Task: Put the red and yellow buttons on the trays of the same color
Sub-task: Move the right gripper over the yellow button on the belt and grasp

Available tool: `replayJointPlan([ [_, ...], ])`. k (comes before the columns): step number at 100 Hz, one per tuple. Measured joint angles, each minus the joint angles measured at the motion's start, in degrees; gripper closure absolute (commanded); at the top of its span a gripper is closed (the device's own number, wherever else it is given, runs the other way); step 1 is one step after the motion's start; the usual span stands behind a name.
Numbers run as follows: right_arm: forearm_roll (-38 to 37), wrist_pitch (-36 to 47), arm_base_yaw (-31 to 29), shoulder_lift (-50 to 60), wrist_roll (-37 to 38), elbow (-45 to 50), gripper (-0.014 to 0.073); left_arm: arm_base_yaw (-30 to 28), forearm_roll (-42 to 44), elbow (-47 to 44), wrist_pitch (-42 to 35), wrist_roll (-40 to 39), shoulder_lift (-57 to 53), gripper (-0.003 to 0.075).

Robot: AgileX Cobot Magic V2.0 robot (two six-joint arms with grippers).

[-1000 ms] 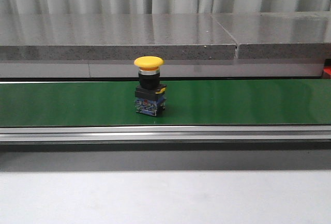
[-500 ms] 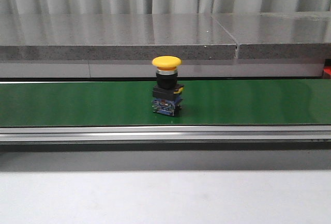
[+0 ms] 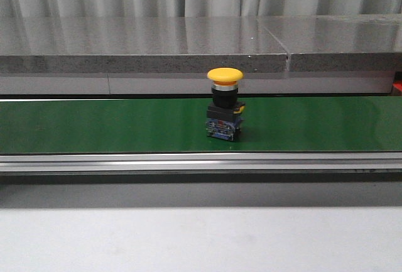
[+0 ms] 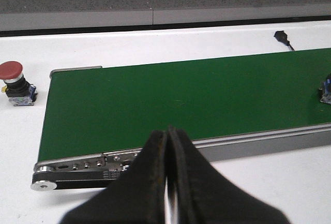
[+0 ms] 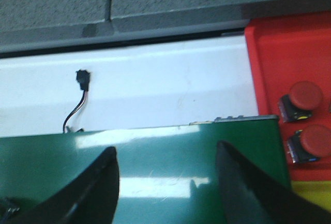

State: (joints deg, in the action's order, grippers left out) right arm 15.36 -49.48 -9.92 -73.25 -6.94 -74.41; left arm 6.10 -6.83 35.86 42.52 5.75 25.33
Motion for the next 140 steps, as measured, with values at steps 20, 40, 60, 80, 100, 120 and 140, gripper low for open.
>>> replayJointPlan([
  [20, 0.0, -3.69, 6.58, 0.12, 0.0, 0.13, 0.0028, 0.0, 0.0, 0.0, 0.0, 0.0, 0.0, 0.0741],
  [40, 0.14, -5.98, 13.07, 0.12, -0.61, 0.13, -0.0003, 0.0, 0.0, 0.0, 0.0, 0.0, 0.0, 0.0741],
  [60, 0.39, -12.68, 17.52, -3.41, -5.46, -1.77, -0.0003, 0.0, 0.0, 0.0, 0.0, 0.0, 0.0, 0.0741],
  [80, 0.39, -16.46, 21.16, -10.39, -13.99, -4.03, -0.0003, 0.0, 0.0, 0.0, 0.0, 0.0, 0.0, 0.0741],
  [100, 1.57, -15.92, 24.57, -15.66, -21.56, -4.1, -0.0001, 0.0, 0.0, 0.0, 0.0, 0.0, 0.0, 0.0741],
  [120, 3.19, -12.98, 25.21, -20.36, -25.49, -4.1, -0.0001, 0.0, 0.0, 0.0, 0.0, 0.0, 0.0, 0.0741],
  [140, 3.28, -10.37, 25.21, -24.08, -26.97, -4.1, 0.0104, 0.0, 0.0, 0.0, 0.0, 0.0, 0.0, 0.0741],
])
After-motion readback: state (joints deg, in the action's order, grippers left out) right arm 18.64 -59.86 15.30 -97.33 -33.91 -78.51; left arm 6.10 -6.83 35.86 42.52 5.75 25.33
